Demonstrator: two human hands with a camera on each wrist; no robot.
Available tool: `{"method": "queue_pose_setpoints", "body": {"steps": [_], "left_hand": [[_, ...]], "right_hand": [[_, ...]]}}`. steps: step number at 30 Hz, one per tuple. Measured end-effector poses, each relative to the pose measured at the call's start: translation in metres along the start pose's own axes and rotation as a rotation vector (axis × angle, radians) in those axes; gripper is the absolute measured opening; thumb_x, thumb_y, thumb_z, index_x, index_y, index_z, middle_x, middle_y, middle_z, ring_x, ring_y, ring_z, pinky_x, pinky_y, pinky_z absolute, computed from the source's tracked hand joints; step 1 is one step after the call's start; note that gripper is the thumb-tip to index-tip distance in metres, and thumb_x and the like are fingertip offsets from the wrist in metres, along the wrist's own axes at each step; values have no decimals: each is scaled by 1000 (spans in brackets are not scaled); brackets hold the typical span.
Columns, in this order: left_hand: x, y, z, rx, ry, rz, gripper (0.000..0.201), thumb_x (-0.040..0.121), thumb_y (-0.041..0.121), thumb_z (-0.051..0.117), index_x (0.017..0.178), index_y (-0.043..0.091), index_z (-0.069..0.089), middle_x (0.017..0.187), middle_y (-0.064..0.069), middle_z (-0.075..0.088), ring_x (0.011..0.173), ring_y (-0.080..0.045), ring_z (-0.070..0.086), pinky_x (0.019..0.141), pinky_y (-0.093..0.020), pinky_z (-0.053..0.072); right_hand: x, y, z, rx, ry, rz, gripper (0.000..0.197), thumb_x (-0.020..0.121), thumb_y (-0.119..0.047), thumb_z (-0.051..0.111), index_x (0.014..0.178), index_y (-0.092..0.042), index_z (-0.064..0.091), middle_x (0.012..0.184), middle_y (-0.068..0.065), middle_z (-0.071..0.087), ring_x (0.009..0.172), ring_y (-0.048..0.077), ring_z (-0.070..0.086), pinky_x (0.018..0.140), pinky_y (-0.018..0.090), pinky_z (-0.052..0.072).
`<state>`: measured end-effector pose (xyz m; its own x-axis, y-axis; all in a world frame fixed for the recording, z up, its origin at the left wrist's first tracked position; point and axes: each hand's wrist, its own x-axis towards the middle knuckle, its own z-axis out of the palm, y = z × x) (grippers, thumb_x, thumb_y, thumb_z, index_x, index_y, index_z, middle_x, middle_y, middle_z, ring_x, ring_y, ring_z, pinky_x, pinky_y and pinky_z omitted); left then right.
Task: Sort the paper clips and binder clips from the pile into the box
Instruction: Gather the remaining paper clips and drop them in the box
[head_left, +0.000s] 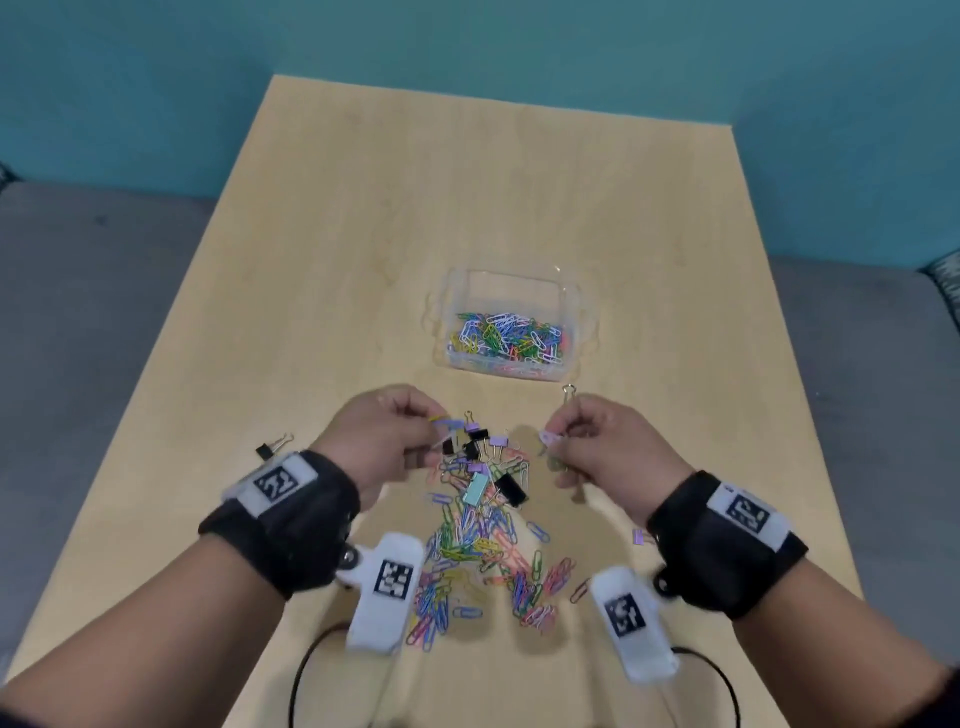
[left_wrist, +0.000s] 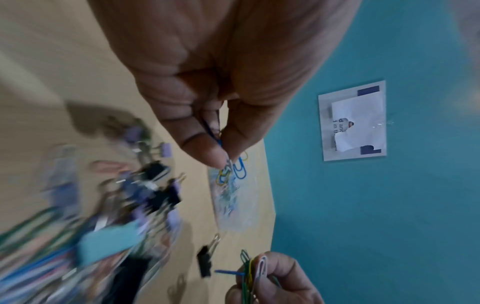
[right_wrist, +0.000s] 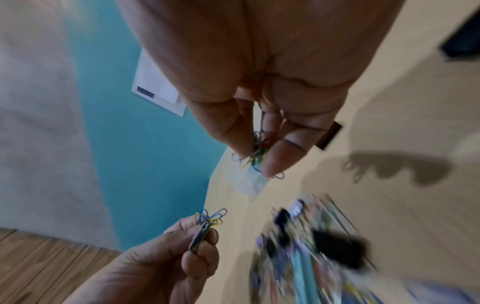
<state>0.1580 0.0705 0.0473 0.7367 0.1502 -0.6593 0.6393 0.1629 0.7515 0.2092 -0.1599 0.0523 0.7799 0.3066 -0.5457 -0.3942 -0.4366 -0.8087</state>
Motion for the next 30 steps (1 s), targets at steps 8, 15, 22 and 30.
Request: {"method": "queue_pose_setpoints", "body": {"steps": [8,15,22,30], "left_hand": [[65,77,34,168,110,215,22,78,-10,63,69,9,59,71,-10,58,56,-21,57,59,-30,59],[41,51,15,375,179,321,17,84,4,61,99,11,66,79,-1,60,68,-22,60,77,-45,58],[-73,-80,-28,298,-305,-107,2,69,12,61,69,13,62,68,-13,61,58,-21,53,52,-28,46],[-84,-130,12,473,-153,162,6,72,24,55,76,25,60,67,5,59,62,-12,52,67,-35,47]], "right_hand": [[75,-64,-8,-104,179,-125,21,79,7,59,73,-14,58,79,11,58,62,22,59,64,41,60],[48,-44,-15,-401,231,-237,12,80,-13,58,91,-18,63,86,2,65,78,26,63,77,46,54],[-76,64,8,-437,-407,42,8,76,-19,55,69,-20,58,61,-6,58,54,5,49,58,26,42],[-79,79,81,-514,-271,-200,11,83,-14,52,81,-20,60,79,-7,60,74,13,55,72,32,46]]}}
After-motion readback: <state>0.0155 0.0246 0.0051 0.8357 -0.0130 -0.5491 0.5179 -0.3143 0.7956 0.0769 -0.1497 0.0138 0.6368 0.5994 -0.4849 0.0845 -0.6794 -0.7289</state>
